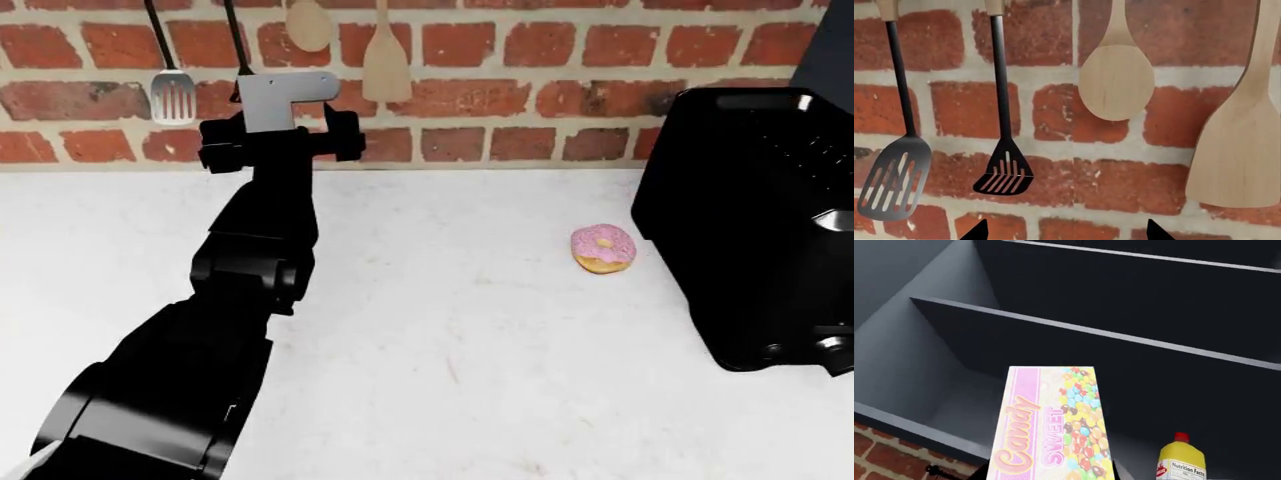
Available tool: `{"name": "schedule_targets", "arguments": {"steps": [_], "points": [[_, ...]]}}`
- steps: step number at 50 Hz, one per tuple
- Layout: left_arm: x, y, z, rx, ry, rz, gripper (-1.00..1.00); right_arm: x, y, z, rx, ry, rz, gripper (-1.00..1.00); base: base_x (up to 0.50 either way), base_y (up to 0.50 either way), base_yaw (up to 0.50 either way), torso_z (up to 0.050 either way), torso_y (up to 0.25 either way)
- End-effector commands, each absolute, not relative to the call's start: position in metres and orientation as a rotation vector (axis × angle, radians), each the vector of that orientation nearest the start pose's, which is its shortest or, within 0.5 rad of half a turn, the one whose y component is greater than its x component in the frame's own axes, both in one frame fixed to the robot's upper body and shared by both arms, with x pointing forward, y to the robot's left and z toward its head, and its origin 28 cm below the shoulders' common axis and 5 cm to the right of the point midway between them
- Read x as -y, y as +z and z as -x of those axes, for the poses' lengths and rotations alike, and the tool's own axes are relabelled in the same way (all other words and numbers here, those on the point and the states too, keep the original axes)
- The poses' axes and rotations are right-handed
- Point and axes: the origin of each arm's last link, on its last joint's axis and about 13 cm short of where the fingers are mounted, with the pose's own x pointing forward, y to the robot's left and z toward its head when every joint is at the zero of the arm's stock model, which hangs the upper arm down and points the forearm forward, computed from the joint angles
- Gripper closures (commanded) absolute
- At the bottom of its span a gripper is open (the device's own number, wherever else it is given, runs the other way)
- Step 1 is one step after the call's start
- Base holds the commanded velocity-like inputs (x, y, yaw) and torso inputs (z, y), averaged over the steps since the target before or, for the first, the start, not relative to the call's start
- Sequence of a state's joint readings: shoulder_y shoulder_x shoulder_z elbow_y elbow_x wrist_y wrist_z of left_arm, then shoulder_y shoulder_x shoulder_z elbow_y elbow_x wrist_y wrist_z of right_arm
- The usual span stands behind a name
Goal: Pick the bar and peanut butter from the counter and place them in the cabinets closest to them.
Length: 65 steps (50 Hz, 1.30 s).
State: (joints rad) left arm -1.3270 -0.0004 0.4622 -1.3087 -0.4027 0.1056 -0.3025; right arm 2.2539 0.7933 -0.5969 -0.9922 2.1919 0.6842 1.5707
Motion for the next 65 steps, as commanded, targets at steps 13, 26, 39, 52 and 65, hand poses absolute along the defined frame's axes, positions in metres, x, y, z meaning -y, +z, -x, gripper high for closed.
{"name": "schedule_targets", "arguments": {"steps": [13,26,39,52,65], "points": [[-0.188,0.194,-0.435,0.102,0.182,-0.035,-1.00,0.111,0.445,-0.093,0.917,-0.108,0.116,1.00,0.00,0.00,0.00,0.000,0.000],[-0.188,0.194,-0.435,0.103,0.183,-0.042,-1.00,0.108,0.483,-0.118,0.857,-0.167,0.116,1.00,0.00,0.00,0.00,0.000,0.000],[-0.187,0.194,-0.435,0.104,0.180,-0.043,-1.00,0.105,0.501,-0.159,0.765,-0.110,0.111,1.00,0.00,0.00,0.00,0.000,0.000],[-0.187,0.194,-0.435,0.105,0.178,-0.046,-1.00,0.107,0.497,-0.191,0.691,0.032,0.028,1.00,0.00,0.00,0.00,0.000,0.000],[-0.187,0.194,-0.435,0.107,0.176,-0.049,-1.00,0.110,0.482,-0.225,0.533,0.010,0.021,1.00,0.00,0.00,0.00,0.000,0.000]]}}
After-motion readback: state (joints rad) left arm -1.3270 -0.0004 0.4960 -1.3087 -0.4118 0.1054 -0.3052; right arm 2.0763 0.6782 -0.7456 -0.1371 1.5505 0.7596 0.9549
